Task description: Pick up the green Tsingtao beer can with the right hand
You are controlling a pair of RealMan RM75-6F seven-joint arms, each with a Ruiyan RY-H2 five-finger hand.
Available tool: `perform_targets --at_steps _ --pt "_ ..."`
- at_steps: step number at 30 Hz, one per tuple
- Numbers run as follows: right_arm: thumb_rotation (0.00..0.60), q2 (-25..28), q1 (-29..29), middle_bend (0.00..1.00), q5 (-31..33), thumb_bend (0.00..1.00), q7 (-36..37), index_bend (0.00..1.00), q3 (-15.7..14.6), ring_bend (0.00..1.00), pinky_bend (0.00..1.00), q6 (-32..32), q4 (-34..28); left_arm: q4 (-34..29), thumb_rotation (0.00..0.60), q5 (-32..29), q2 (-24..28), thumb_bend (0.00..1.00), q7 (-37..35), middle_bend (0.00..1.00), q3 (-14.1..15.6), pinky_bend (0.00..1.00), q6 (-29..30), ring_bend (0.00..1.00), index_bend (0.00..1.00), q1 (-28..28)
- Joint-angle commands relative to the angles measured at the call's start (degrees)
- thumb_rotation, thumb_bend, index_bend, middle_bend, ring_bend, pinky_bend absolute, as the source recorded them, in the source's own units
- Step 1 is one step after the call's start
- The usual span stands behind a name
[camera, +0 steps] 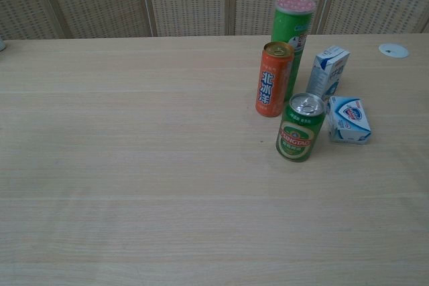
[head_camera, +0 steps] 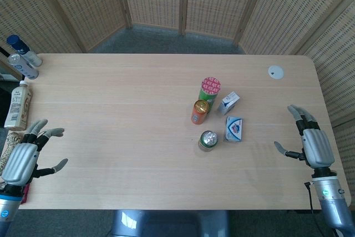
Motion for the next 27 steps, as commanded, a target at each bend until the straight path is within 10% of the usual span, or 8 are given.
perform_targets --at_steps 1,18,27 --pt "0.487 -0.1 0.0 0.05 0.1 0.26 -0.1 0.0 0.0 0.0 0.0 -0.1 -0.2 0.3 0.568 -0.1 0.1 0.27 -0.2 0.35 -0.1 0.0 -0.1 0.08 0.23 0.0" --pt "0.486 0.3 1.1 0.05 0.3 0.26 7.5 0.0 -0.5 0.0 0.0 -3.7 -0.7 0.5 0.568 -0.3 0.4 0.27 -0.7 0.35 -0.8 0.0 -1.2 0.08 0.18 -1.2" --pt "0.412 1.7 3.1 0.03 -1.6 0.26 30.0 0.0 -0.8 0.0 0.0 -9.8 -2.0 2.1 0.567 -1.9 -0.3 0.27 -1.7 0.34 -1.5 0.0 -3.7 0.08 0.18 -2.6"
